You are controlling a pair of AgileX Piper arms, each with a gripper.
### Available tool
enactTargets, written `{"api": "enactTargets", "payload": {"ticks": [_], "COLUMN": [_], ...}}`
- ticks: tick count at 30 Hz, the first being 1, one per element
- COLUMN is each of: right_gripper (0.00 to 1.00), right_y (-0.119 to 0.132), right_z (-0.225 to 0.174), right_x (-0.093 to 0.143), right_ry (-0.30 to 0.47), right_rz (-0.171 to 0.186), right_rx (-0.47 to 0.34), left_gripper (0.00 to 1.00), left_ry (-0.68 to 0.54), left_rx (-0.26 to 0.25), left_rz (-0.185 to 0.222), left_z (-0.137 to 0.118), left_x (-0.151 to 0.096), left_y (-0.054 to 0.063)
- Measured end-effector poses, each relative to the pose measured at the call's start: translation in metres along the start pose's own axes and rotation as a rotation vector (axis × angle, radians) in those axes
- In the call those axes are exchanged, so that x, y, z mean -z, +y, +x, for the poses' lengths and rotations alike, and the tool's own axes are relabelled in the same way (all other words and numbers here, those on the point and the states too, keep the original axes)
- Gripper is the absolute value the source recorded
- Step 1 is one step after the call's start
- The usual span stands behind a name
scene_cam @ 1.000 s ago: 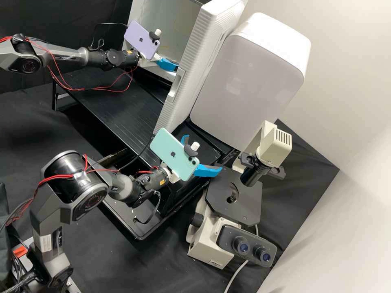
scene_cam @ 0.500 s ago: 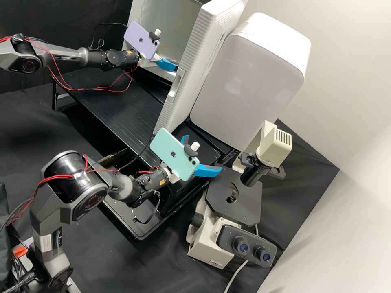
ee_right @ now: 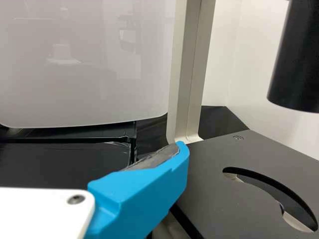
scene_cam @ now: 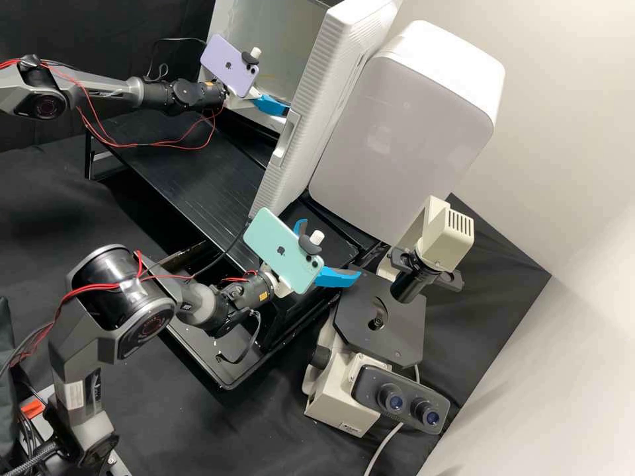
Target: Take the petri dish out of the incubator
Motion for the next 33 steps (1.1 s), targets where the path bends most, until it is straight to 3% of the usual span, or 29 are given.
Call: {"api": "enactTargets", "payload": {"ticks": [33], "right_gripper": [1.0], "right_y": [0.0], "right_z": [0.0], "right_x": [0.0], "right_ry": [0.0], "right_rz": [0.0], "right_rx": [0.0], "left_gripper": [0.0], "left_ry": [0.007], "left_rx": [0.002], "left_rz": [-0.012], "left_z": [0.0026], "left_x": [0.0005], "left_y": [-0.0012]}}
